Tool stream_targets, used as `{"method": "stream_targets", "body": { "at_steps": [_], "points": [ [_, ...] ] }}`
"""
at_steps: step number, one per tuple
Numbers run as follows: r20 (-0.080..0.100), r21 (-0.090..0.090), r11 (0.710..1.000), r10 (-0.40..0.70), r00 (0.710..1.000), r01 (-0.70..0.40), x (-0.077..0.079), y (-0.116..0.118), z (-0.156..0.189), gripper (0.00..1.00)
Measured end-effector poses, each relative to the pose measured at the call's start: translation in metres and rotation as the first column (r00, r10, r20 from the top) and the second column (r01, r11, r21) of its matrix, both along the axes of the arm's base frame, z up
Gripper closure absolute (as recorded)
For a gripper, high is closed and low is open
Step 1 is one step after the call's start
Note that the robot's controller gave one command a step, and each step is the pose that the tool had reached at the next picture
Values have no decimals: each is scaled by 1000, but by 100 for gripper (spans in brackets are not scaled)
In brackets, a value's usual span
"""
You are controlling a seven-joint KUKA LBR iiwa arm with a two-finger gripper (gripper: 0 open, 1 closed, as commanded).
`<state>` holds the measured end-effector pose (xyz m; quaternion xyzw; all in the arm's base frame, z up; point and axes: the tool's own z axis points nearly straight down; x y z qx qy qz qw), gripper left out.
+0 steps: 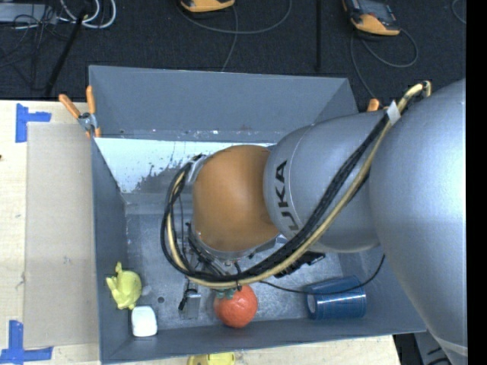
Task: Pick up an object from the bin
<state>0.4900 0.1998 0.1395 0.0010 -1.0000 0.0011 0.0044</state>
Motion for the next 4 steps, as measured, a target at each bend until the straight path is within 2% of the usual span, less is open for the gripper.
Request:
{"method": "stream_targets", "body": {
  "at_steps": [1, 2, 3, 4],
  "points": [
    [7, 2, 1000, -4, 1000, 4, 2, -1, 4, 0],
    [4, 1, 1000, 12, 1000, -12, 32, -27, 59, 0],
    [16, 4, 1000, 0, 1000, -1, 48, -38, 82, 0],
    [15, 4, 1000, -7, 1000, 7, 78, -76, 20, 0]
  ]
}}
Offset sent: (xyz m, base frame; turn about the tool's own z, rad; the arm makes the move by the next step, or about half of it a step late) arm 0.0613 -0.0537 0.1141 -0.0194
